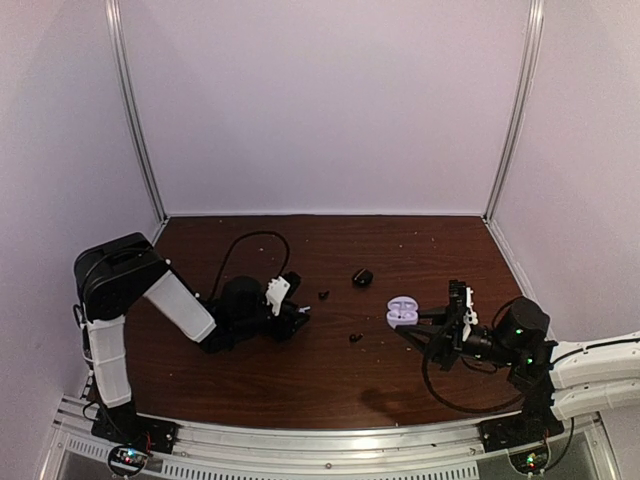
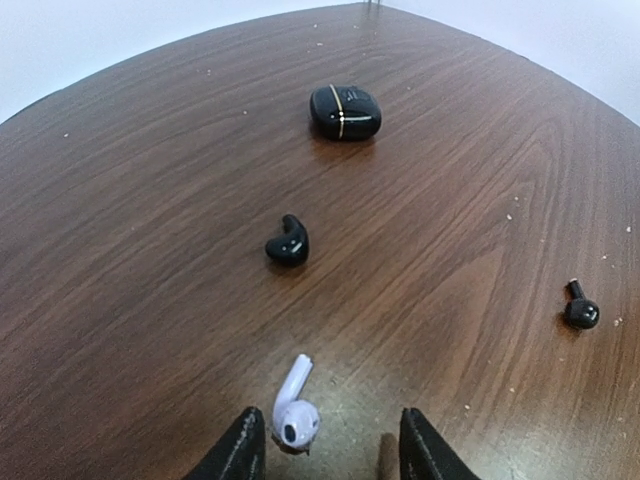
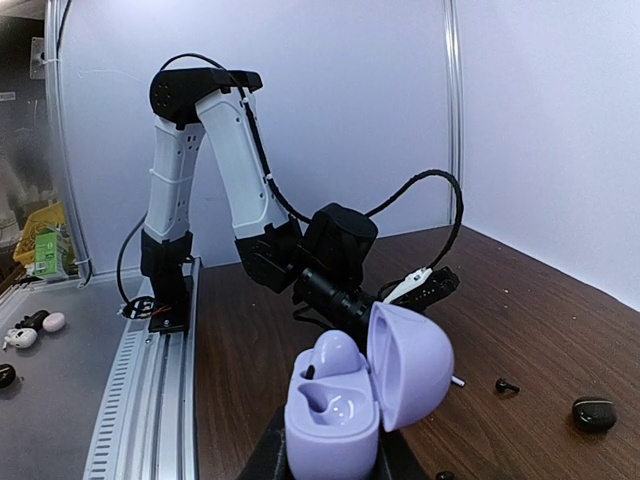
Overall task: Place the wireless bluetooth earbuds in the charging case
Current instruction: Pick up the right earbud from the center of the board.
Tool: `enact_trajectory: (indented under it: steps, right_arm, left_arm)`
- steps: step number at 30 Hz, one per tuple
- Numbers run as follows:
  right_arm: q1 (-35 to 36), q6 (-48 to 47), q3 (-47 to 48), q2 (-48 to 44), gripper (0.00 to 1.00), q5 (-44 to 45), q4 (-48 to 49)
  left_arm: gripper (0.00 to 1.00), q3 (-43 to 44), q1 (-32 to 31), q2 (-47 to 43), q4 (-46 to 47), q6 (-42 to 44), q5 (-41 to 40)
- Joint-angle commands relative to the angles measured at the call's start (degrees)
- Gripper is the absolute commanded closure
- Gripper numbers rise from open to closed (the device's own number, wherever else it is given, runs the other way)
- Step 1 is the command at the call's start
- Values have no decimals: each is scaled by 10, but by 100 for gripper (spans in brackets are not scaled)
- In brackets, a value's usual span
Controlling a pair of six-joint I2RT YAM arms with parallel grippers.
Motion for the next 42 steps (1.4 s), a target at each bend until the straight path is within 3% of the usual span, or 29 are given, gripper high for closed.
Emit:
enact_trajectory:
  steps: [1,22,32,42]
  right_arm:
    - [-7,5,-8,-7,90,-3,0]
    - [-8,3,-8,-5,90,-5,-4]
    - [-8,2,-9,0,90,-3,-2]
    - [-8,-1,-7,14,90,-4,3]
  left_arm:
    - [53,34,3,18,-33,18,2]
    - [66,46,19,39,-59,29,-1]
    - [77,50,19,39,-71,47,3]
    - [83,35,19,-23,-99,46,16]
